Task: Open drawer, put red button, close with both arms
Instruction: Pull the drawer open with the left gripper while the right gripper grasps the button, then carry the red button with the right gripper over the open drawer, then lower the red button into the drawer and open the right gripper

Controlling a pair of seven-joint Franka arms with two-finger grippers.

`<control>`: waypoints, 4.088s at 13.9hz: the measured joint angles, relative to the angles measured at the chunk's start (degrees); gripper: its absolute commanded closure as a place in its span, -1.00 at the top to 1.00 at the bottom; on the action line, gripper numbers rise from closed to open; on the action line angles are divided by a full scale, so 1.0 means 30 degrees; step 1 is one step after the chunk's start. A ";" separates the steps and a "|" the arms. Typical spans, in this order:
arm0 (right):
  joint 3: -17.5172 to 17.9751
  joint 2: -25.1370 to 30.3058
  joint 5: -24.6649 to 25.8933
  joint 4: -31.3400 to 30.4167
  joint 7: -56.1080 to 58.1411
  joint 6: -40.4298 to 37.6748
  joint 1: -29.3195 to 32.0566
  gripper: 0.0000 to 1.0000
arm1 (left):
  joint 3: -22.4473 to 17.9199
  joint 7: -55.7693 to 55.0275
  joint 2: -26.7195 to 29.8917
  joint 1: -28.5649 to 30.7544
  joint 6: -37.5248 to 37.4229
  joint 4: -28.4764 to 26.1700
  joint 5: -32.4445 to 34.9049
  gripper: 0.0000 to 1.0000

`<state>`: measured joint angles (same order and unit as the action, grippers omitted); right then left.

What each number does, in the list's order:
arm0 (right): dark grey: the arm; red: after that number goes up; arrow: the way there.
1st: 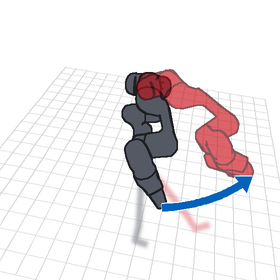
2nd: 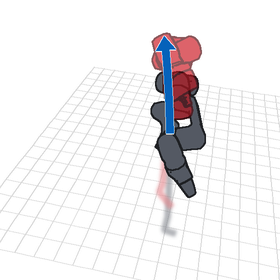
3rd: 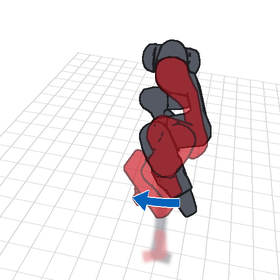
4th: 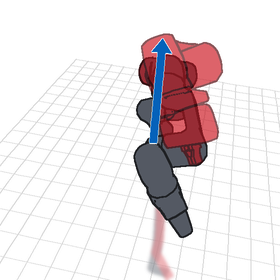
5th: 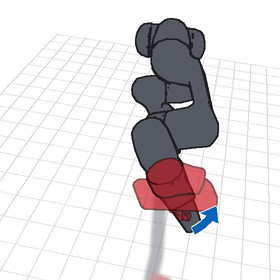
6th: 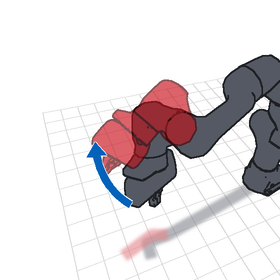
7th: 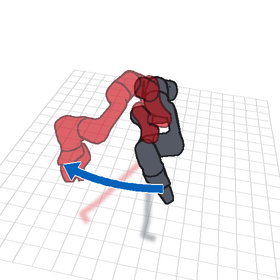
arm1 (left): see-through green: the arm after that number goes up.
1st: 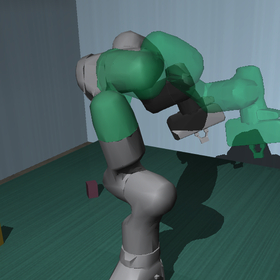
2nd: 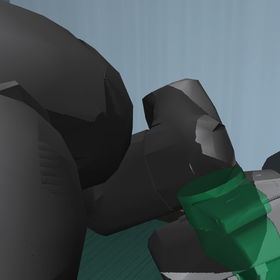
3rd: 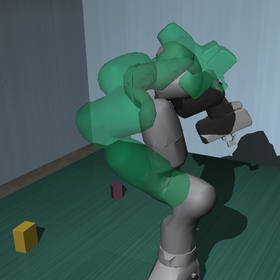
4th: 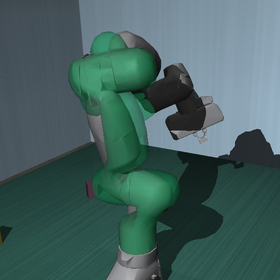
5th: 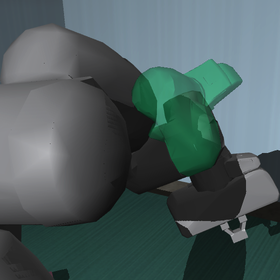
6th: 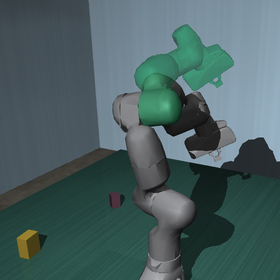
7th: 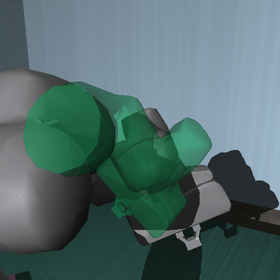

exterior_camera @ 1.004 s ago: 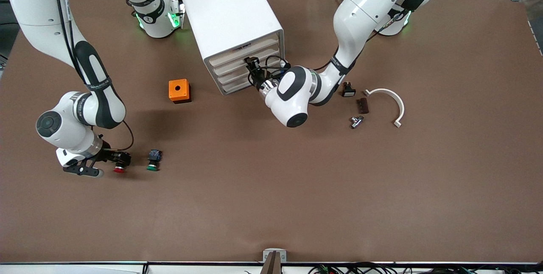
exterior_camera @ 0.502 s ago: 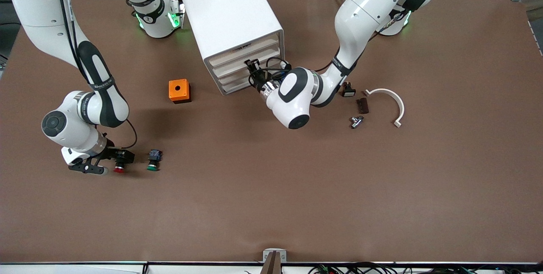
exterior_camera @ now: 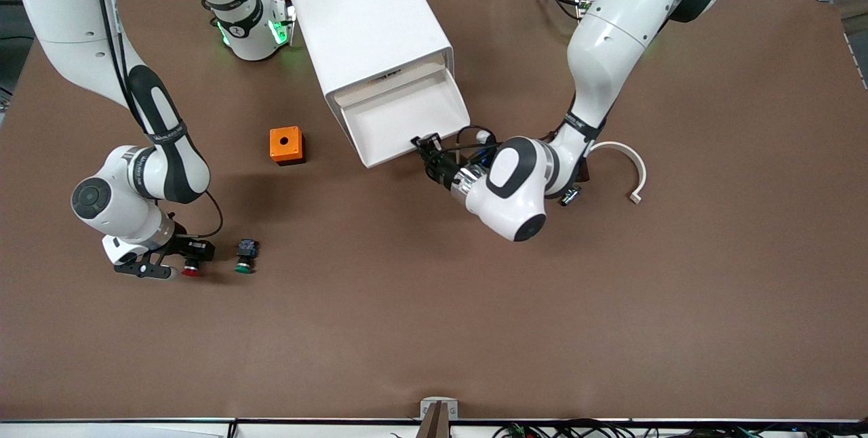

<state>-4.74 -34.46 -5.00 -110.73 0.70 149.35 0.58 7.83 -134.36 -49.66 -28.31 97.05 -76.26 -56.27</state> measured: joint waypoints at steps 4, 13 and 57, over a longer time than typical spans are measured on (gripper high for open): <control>-0.0002 0.0005 -0.0003 0.0041 -0.0004 0.0019 -0.0004 -1.00 | -0.0578 0.0292 0.0002 0.0125 0.0030 0.0455 -0.0002 0.46; 0.0089 0.2723 -0.0114 0.1419 -0.5014 -0.5074 -0.1544 -1.00 | -0.1599 0.3071 0.0100 0.0875 0.0175 0.1173 0.0195 0.97; -0.0149 0.3887 -0.0070 0.3552 -3.5393 -0.8506 -1.7862 1.00 | -0.3931 2.3815 0.2616 -0.0368 -0.0574 0.1968 1.3644 0.99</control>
<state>-5.18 -22.79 -5.21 -100.07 -105.48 123.84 -53.00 -3.96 -62.91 -41.81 -29.41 95.33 -70.36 -15.34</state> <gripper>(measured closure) 0.154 0.004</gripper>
